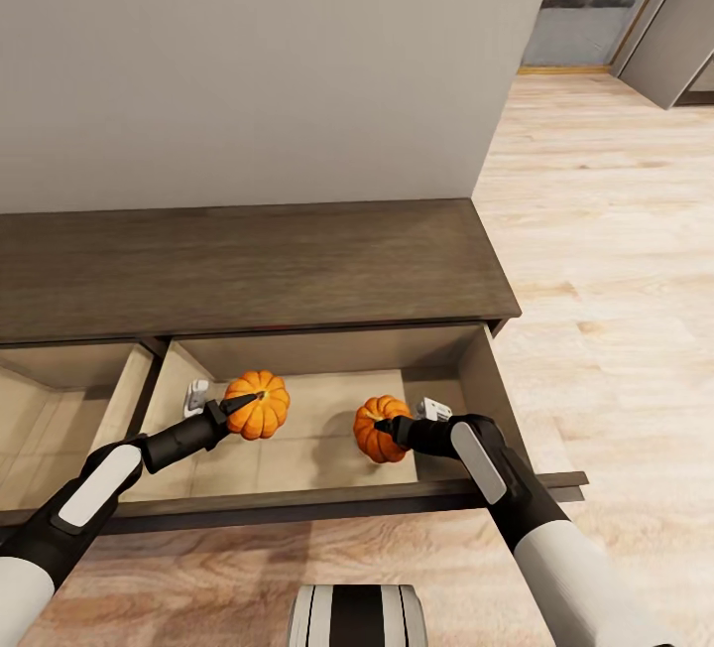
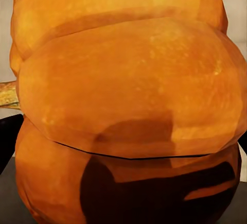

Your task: Place each of the two pumpkins and all three candles from the living room inside a cabinet in the living room (use any cabinet), then make sure every cabinet is closed, and position the cauldron so it is next to a table in the living room.

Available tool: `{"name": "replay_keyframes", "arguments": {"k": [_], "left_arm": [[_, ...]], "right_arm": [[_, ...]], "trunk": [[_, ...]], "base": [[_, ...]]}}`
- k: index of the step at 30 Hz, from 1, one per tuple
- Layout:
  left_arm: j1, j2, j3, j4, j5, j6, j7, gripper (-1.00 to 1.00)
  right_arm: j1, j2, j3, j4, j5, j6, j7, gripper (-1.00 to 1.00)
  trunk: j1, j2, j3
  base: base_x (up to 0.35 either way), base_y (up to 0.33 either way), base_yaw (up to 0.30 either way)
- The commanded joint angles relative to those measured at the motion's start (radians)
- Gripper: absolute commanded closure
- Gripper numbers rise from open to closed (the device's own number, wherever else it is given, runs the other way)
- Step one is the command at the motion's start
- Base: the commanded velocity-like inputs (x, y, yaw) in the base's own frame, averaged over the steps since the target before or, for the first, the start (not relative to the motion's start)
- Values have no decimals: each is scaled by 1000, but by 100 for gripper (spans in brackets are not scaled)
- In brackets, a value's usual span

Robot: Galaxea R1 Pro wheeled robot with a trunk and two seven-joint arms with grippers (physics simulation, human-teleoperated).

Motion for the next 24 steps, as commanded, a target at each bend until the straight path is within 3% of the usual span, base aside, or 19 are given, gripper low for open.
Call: {"name": "replay_keyframes", "arguments": {"k": [1,2,17,24], "left_arm": [[18,0,0,0,0,0,0,100],[18,0,0,0,0,0,0,100],[18,0,2,0,0,0,-1,100],[18,0,2,0,0,0,-1,100]], "right_arm": [[1,0,0,48,-1,-1,0,100],[1,0,0,48,-1,-1,-1,-100],[1,-8,-1,41,0,-1,-3,-100],[1,-13,-27,34,2,0,-7,-100]], "trunk": [[0,0,0],[0,0,0],[0,0,0],[0,0,0]], "base": [[0,0,0],[0,0,0],[0,0,0],[0,0,0]]}}
